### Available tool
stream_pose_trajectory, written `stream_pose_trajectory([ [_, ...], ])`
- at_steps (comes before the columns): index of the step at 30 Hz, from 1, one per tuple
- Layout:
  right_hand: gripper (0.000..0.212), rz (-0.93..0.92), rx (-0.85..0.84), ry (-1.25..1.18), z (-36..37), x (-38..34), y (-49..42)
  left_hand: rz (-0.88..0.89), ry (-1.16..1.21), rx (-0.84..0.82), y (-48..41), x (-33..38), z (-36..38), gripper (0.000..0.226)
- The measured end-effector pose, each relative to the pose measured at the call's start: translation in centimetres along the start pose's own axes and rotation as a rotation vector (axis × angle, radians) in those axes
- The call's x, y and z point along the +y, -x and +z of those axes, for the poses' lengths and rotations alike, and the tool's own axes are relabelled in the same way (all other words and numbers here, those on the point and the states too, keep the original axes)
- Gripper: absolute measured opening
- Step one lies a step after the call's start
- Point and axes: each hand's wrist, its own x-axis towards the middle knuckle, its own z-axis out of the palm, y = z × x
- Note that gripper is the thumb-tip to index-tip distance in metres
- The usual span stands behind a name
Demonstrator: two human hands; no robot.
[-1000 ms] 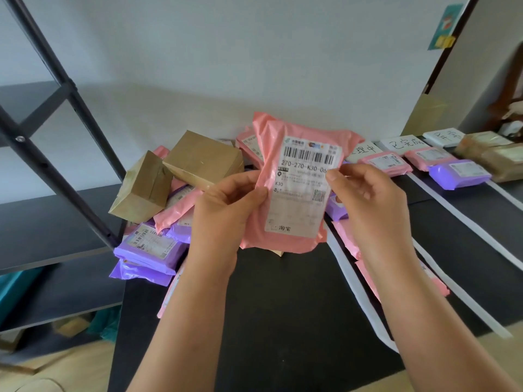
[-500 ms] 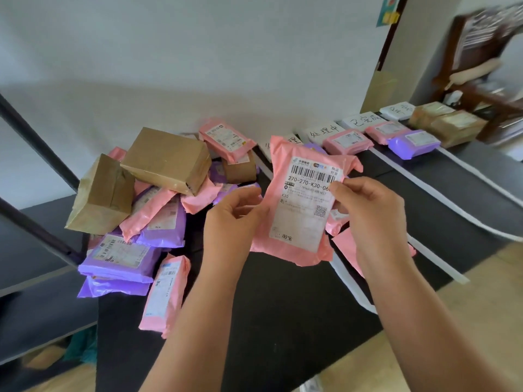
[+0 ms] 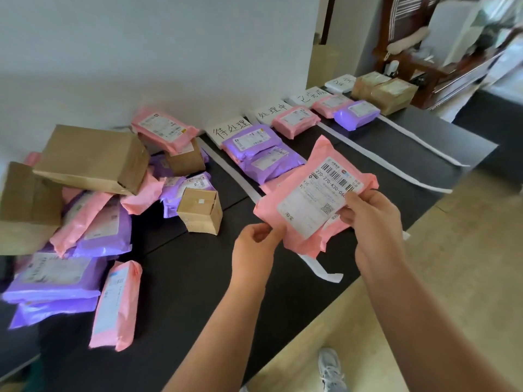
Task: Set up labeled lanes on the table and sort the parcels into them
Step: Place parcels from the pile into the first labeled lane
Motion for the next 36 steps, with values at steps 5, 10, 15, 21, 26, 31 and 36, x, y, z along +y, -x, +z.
stream_pose_trajectory([
  [5, 0.012, 0.094, -0.065, 0.025, -2.7, 0.2, -3.9, -0.052, 0.084, 0.105, -0.2, 0.7, 4.4, 0.024],
  [10, 0.015, 0.141, -0.128, 0.026, -7.4, 0.4, -8.6, -0.065, 0.128, 0.168, -0.4, 1.6, 10.6, 0.013],
  [15, 0.013, 0.119, -0.173, 0.102, -12.3, 1.8, -12.6, -0.058, 0.115, 0.203, -0.7, 1.0, 16.5, 0.010],
  [21, 0.013, 0.225, -0.170, 0.186, -15.1, 6.1, -16.4, -0.135, 0.000, 0.204, -1.8, -2.1, 20.9, 0.013],
  [26, 0.013, 0.397, -0.187, 0.262, -15.1, 10.1, -18.1, -0.207, -0.197, 0.191, -3.9, -4.7, 21.5, 0.017],
  [31, 0.003, 0.440, -0.195, 0.316, -14.0, 13.5, -19.0, -0.222, -0.474, 0.122, -6.0, -6.0, 21.0, 0.018],
  [36, 0.013, 0.464, -0.170, 0.361, -13.5, 15.4, -19.7, -0.253, -0.673, 0.047, -7.8, -6.8, 21.5, 0.024],
])
